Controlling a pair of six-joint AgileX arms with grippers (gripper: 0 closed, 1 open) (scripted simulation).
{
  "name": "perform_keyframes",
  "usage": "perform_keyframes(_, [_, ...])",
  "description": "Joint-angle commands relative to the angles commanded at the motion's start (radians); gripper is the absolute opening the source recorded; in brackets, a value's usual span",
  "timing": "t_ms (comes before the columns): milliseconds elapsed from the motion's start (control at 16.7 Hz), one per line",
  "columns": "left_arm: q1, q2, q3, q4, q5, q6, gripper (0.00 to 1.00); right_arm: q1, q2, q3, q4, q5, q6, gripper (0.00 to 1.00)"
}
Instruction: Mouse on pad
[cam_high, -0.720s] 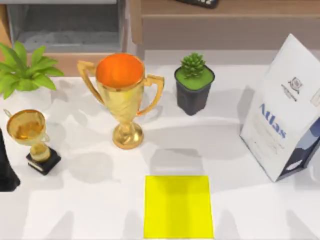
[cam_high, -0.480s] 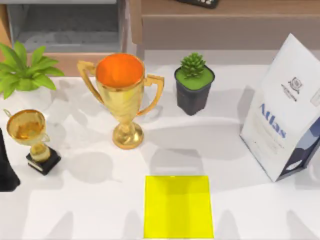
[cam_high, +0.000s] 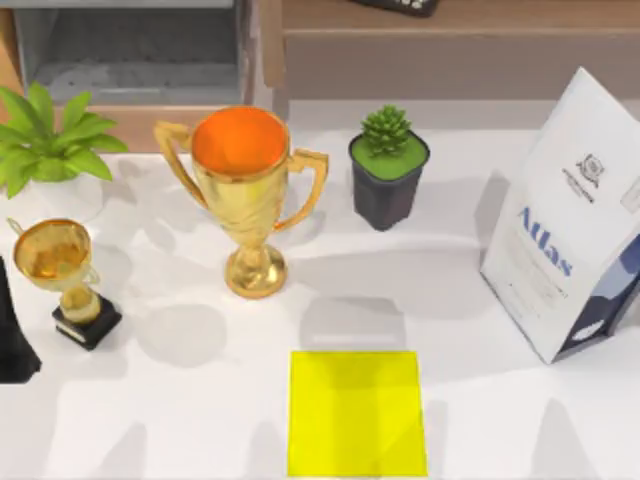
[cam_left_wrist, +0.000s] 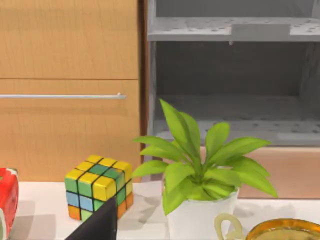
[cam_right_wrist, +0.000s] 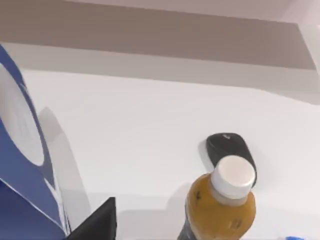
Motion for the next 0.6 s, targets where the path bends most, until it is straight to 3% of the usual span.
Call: perform_keyframes(600, [0.000,0.000,0.000,0.000,0.000,0.000,1.00,-0.077,1.180,1.082,-0.626,-0.013,-0.212,1.00])
